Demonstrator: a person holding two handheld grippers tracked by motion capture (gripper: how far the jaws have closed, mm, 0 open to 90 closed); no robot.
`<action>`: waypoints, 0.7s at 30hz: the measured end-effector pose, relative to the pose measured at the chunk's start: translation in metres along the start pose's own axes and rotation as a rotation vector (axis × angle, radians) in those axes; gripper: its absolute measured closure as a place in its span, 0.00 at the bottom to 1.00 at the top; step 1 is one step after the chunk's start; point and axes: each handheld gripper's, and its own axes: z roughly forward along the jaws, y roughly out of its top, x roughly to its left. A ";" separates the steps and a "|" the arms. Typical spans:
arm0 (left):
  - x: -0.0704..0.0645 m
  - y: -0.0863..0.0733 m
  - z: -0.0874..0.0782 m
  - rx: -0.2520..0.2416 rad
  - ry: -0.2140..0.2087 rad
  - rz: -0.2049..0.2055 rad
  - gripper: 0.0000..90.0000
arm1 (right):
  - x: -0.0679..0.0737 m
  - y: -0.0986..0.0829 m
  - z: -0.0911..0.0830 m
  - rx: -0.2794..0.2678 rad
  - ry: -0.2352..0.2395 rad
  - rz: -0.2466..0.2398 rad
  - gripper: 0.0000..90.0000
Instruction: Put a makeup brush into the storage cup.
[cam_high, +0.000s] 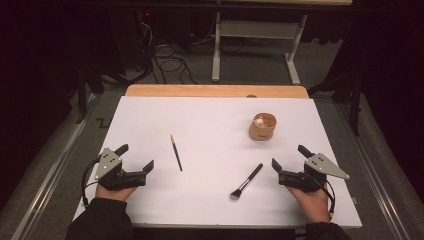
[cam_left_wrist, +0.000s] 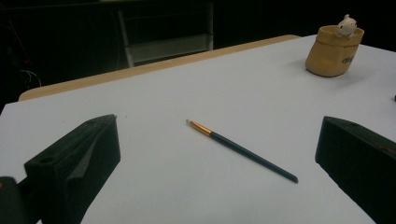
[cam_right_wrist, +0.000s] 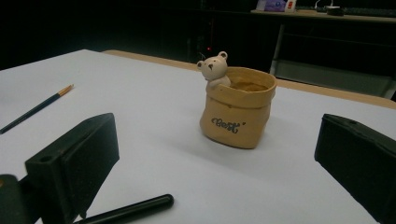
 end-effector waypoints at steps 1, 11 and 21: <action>0.000 0.000 0.000 -0.001 -0.001 -0.001 0.01 | 0.000 0.000 0.000 0.000 0.001 0.000 0.00; 0.001 0.000 0.000 -0.007 0.000 -0.005 0.01 | -0.001 0.000 -0.001 -0.011 -0.017 -0.001 0.00; 0.002 0.001 0.002 0.018 -0.007 -0.004 0.01 | -0.002 -0.001 -0.001 0.000 -0.016 -0.002 0.00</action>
